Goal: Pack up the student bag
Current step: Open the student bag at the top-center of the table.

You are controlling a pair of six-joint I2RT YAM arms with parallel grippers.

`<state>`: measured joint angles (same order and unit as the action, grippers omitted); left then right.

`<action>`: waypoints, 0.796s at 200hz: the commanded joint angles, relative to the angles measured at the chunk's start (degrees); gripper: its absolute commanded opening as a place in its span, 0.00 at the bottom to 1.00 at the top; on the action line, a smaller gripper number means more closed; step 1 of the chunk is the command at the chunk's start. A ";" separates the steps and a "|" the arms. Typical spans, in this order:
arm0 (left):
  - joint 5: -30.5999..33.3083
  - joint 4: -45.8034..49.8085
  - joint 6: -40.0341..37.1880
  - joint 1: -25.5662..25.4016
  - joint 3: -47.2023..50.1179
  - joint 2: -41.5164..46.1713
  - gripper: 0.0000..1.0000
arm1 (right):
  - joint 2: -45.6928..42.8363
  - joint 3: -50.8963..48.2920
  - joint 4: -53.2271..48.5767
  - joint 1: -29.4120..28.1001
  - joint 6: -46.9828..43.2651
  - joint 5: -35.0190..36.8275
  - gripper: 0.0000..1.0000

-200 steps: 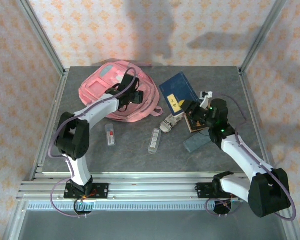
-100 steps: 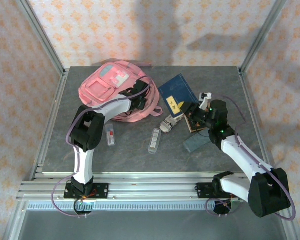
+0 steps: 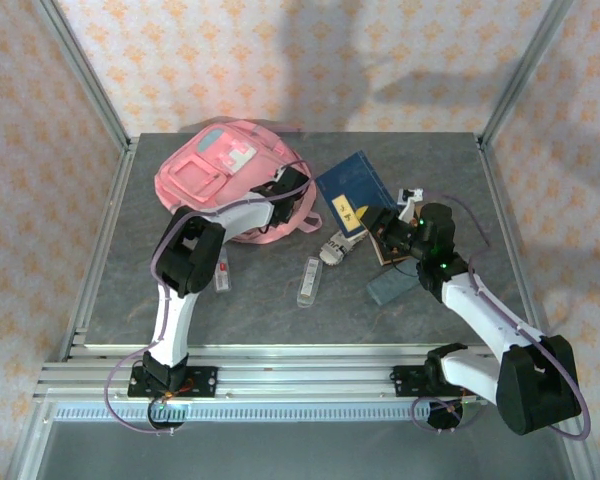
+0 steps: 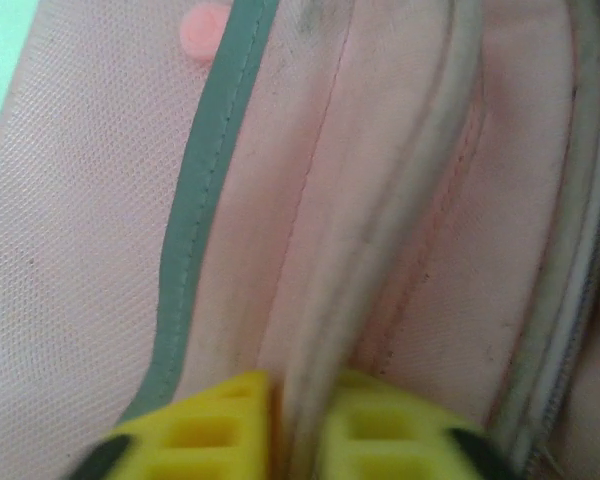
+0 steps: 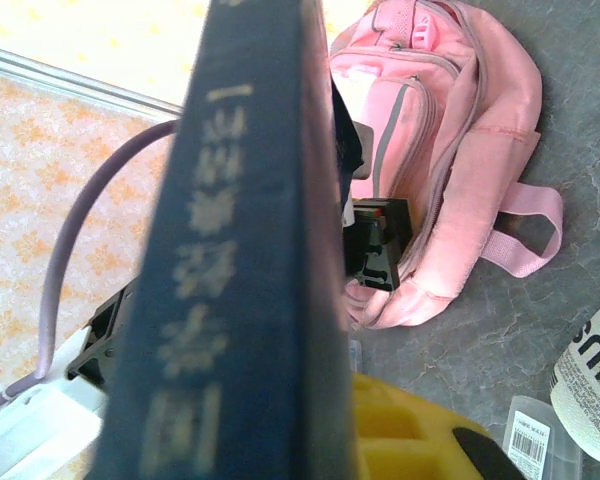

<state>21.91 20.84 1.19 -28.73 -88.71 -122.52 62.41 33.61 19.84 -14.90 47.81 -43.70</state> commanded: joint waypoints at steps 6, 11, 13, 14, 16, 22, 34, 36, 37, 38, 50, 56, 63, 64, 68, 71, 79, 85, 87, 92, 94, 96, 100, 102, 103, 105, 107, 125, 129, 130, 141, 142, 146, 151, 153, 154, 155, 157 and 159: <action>2.17 2.92 -0.06 1.27 -2.55 -0.38 0.00 | -0.57 -0.37 3.44 0.27 -0.64 -0.42 0.00; 1.67 3.43 -0.05 1.31 -2.97 0.36 0.00 | -0.60 -0.41 3.11 0.22 -0.83 -0.19 0.00; 1.61 3.55 0.00 1.24 -3.14 0.75 0.00 | -0.58 -0.46 3.00 0.22 -0.87 -0.07 0.00; 1.54 3.66 0.02 1.28 -3.23 0.95 0.00 | -0.56 -0.46 2.96 0.26 -0.92 -0.03 0.00; 1.42 3.79 0.03 1.30 -3.40 1.31 0.00 | -0.52 -0.49 2.85 0.25 -0.95 0.03 0.00; 0.94 4.16 0.00 1.31 -3.91 2.50 0.00 | -0.39 -0.61 2.83 0.23 -1.03 0.31 0.00; 0.14 5.26 0.00 1.31 -5.36 5.05 0.00 | -0.02 -0.90 2.93 0.22 -1.05 0.48 0.00; 0.01 5.50 -0.04 1.31 -5.69 5.37 0.00 | 0.12 -0.91 2.97 0.28 -1.05 0.53 0.00; -0.01 5.60 -0.04 1.31 -5.87 5.54 0.00 | 0.19 -0.91 2.99 0.25 -1.05 0.45 0.00; -0.06 5.74 -0.09 1.27 -6.04 5.76 0.00 | 0.26 -0.91 3.05 0.28 -1.05 0.46 0.00; -0.40 7.31 -0.34 1.31 -8.21 7.77 0.00 | 1.10 -0.78 3.49 0.23 -0.77 0.07 0.00; -0.52 8.08 -0.66 1.30 -9.26 8.65 0.00 | 1.60 -0.76 3.77 0.22 -0.67 -0.13 0.00; -0.60 8.83 -1.04 1.31 -10.35 9.64 0.00 | 2.16 -0.66 4.25 0.22 -0.49 -0.35 0.00; -0.58 8.98 -1.07 1.31 -10.61 9.74 0.00 | 2.26 -0.61 4.29 0.26 -0.46 -0.43 0.00; -0.55 9.44 -1.18 1.31 -11.42 10.30 0.00 | 2.53 -0.52 4.39 0.23 -0.44 -0.67 0.00; -0.42 9.85 -1.19 1.30 -11.96 10.61 0.00 | 2.82 -0.40 4.50 0.17 -0.44 -0.76 0.00; 0.08 10.67 -1.25 1.31 -13.35 11.55 0.00 | 3.38 -0.07 4.67 0.18 -0.36 -1.08 0.00; 0.58 10.88 -1.40 1.31 -13.95 12.28 0.00 | 4.01 0.12 4.97 -0.02 -0.35 -1.19 0.00; 0.78 10.89 -1.49 1.31 -14.15 12.54 0.00 | 4.20 0.20 5.13 0.03 -0.31 -1.27 0.00; 1.21 10.89 -1.75 1.27 -14.57 12.82 0.00 | 4.72 0.50 5.48 -0.30 -0.26 -1.51 0.00; 1.31 10.89 -1.84 1.30 -14.74 12.79 0.00 | 4.86 0.65 5.59 -0.44 -0.26 -1.61 0.00; 1.50 10.95 -1.88 1.31 -14.74 13.70 0.00 | 4.90 0.80 5.72 -0.65 -0.26 -1.75 0.00; 1.74 10.77 -2.04 1.30 -15.00 14.87 0.00 | 5.95 1.14 5.93 -1.04 -0.31 -1.90 0.00; 1.87 10.73 -2.15 1.31 -15.07 15.12 0.00 | 6.40 1.36 6.05 -1.22 -0.34 -2.06 0.00; 1.93 10.67 -2.20 1.31 -15.08 15.25 0.00 | 6.62 1.50 6.07 -1.33 -0.35 -2.12 0.00; 2.07 10.59 -2.28 1.31 -15.13 15.52 0.00 | 7.01 1.71 6.15 -1.58 -0.42 -2.23 0.00; 2.19 10.48 -2.36 1.31 -15.17 15.79 0.00 | 7.41 1.99 6.17 -1.81 -0.50 -2.36 0.00; 3.45 10.23 -3.05 1.31 -15.74 17.53 0.00 | 11.26 4.48 6.88 -4.28 -1.04 -2.46 0.00; 3.68 10.19 -3.12 1.31 -15.93 17.83 0.00 | 12.31 5.04 7.30 -4.72 -0.99 -2.57 0.00; 3.72 10.19 -3.17 1.31 -15.95 17.93 0.00 | 12.57 5.19 7.40 -4.80 -0.93 -2.59 0.00; 4.43 9.93 -3.29 1.31 -16.08 18.81 0.00 | 15.60 7.03 8.93 -5.84 -0.48 -3.29 0.00; 4.49 9.88 -3.34 1.31 -16.11 18.90 0.00 | 16.01 7.24 9.09 -5.98 -0.42 -3.35 0.00; 4.68 9.77 -3.46 1.30 -16.04 19.25 0.00 | 17.33 8.03 9.70 -6.38 -0.20 -3.72 0.00; 4.91 9.63 -3.61 1.31 -15.92 19.68 0.00 | 18.90 9.15 10.47 -6.85 -0.03 -4.13 0.00; 4.99 9.52 -3.64 1.27 -15.89 19.84 0.00 | 19.62 9.71 10.68 -7.06 -0.01 -4.31 0.00; 5.03 9.46 -3.65 1.29 -15.89 19.94 0.00 | 19.95 10.03 10.76 -7.16 0.04 -4.43 0.00; 5.05 9.42 -3.65 1.30 -15.80 20.03 0.00 | 20.30 10.27 10.84 -7.25 0.02 -4.49 0.00; 5.13 9.29 -3.74 1.28 -15.69 20.21 0.00 | 21.35 11.19 10.84 -7.59 0.00 -4.71 0.00; 5.15 9.13 -3.85 1.30 -15.53 20.43 0.00 | 21.66 11.34 10.84 -7.69 0.00 -4.76 0.00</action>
<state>22.02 33.21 -0.84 -27.27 -102.19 -106.06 79.05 38.59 23.18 -20.69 47.88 -45.69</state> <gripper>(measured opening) 0.046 0.124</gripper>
